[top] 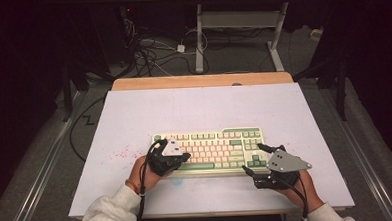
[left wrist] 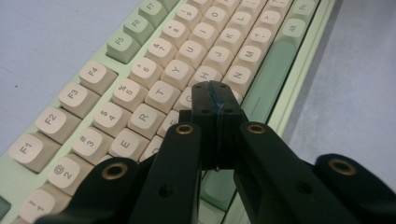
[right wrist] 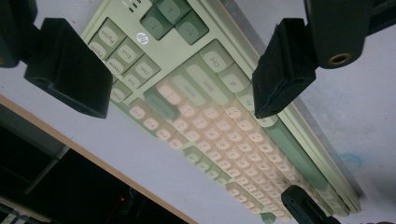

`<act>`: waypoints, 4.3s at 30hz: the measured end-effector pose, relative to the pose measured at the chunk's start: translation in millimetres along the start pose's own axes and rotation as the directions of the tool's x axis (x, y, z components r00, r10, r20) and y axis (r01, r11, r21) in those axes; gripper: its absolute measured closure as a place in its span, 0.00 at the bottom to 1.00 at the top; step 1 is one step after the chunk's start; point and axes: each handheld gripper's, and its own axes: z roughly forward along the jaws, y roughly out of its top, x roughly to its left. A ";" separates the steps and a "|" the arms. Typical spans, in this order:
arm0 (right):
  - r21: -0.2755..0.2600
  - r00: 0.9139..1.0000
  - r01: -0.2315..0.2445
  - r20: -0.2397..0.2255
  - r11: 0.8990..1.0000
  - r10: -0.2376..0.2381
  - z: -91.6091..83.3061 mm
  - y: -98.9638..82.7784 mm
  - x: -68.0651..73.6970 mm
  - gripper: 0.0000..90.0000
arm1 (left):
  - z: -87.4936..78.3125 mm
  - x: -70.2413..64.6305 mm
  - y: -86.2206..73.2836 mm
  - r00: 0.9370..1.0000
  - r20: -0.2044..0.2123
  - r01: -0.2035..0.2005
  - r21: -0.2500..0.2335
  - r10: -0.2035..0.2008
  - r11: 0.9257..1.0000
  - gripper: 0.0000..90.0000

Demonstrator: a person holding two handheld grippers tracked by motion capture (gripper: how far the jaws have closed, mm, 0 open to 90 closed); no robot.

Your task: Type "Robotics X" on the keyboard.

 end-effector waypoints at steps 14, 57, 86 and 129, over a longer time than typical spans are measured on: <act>0.015 1.000 0.008 -0.006 1.000 -0.008 2.9 -2.5 -0.2 0.23 | 10.9 -5.3 10.6 1.000 0.023 -0.019 -0.001 0.019 1.000 0.98; 0.015 1.000 0.001 0.005 1.000 -0.001 2.0 -2.3 -1.4 0.29 | -8.3 -4.9 7.1 0.991 -0.120 -0.076 -0.085 0.066 0.993 0.44; 0.117 0.997 -0.028 -0.073 0.993 0.037 26.9 13.4 -5.4 1.00 | -44.4 -3.3 -38.4 0.965 -0.259 -0.068 -0.118 0.035 0.991 0.17; 0.268 0.991 0.055 -0.134 0.962 -0.020 126.7 53.4 17.0 1.00 | -57.9 -5.7 -75.0 0.963 -0.270 -0.019 -0.131 -0.018 0.991 0.17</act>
